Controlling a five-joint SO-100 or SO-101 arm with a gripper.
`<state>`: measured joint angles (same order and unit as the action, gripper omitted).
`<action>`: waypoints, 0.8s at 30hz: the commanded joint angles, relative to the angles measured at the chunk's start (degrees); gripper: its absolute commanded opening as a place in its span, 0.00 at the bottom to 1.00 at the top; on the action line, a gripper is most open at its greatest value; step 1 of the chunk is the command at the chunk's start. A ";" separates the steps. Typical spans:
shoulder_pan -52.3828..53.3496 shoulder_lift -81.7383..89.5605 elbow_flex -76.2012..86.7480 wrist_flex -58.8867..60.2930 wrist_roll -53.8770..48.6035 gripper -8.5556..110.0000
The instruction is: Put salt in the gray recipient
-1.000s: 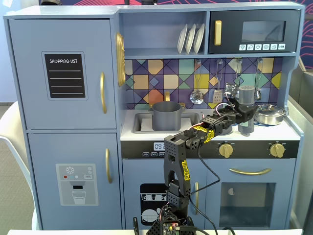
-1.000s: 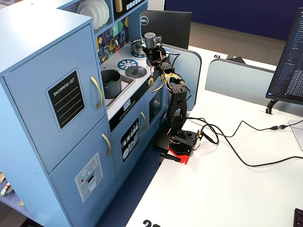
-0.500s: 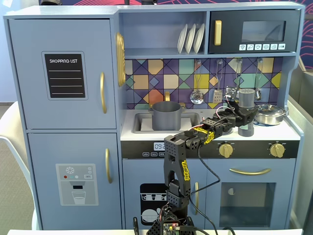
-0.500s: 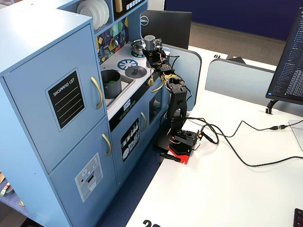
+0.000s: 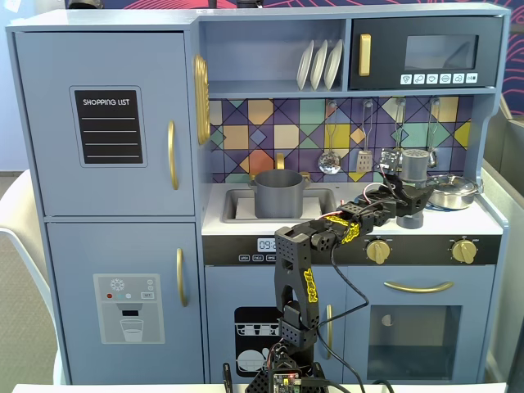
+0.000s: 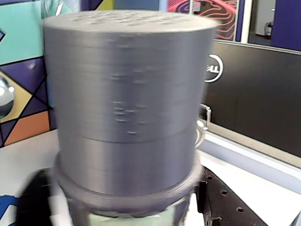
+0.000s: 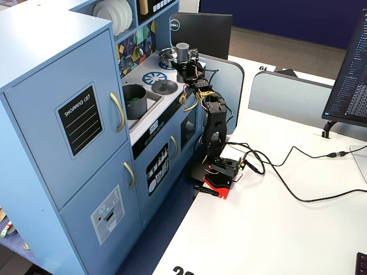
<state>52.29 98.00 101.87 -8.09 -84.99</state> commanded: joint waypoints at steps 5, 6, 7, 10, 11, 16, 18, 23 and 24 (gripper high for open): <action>1.58 12.30 2.81 3.43 0.26 0.48; 1.67 15.47 4.92 5.62 0.35 0.47; 1.76 19.42 7.65 7.91 0.44 0.47; 0.79 33.57 14.41 21.01 1.23 0.42; -0.18 38.58 15.03 29.44 0.70 0.36; -15.73 58.54 14.77 68.55 -0.35 0.08; -25.49 64.86 18.63 75.76 -1.93 0.07; -43.33 73.21 34.37 86.66 -6.68 0.07; -45.09 74.09 37.71 87.28 -6.33 0.07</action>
<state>16.96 167.61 131.48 73.48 -89.21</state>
